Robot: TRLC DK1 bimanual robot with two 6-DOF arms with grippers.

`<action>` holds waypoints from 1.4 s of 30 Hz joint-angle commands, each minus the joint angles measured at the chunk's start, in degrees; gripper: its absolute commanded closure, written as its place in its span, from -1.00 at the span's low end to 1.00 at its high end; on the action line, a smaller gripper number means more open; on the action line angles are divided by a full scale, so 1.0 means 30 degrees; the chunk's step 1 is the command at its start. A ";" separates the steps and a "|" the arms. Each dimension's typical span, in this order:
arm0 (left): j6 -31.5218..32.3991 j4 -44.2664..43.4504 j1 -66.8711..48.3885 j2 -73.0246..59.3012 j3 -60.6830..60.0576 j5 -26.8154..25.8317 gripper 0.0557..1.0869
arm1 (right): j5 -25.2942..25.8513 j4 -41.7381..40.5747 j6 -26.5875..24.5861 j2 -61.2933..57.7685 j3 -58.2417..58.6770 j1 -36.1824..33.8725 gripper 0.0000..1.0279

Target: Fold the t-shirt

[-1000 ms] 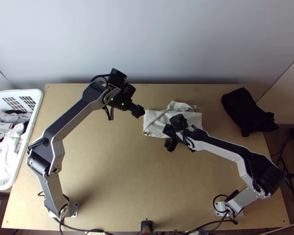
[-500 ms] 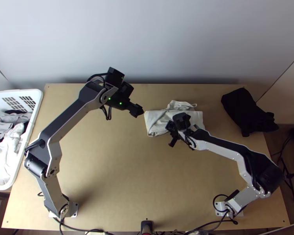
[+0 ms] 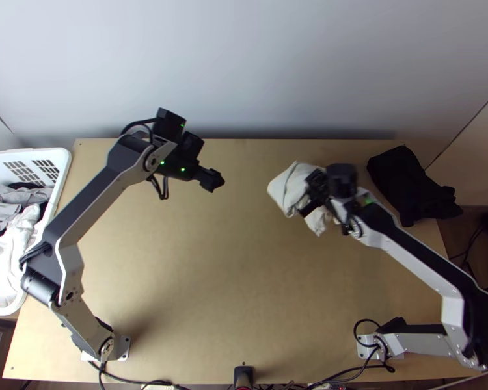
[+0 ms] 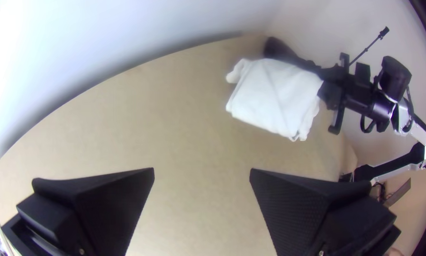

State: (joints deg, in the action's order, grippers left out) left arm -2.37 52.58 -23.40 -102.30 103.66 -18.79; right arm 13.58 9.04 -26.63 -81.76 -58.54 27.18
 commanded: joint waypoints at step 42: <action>-0.0909 -0.0358 0.6071 0.8817 -1.1701 0.0051 -0.90 | -0.5583 0.0034 0.1026 -0.8139 -0.8728 -1.6032 0.95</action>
State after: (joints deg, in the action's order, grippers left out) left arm -3.97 50.98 -8.97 -78.74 71.79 -18.41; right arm -6.68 9.87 -26.70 -96.66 -79.85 -25.56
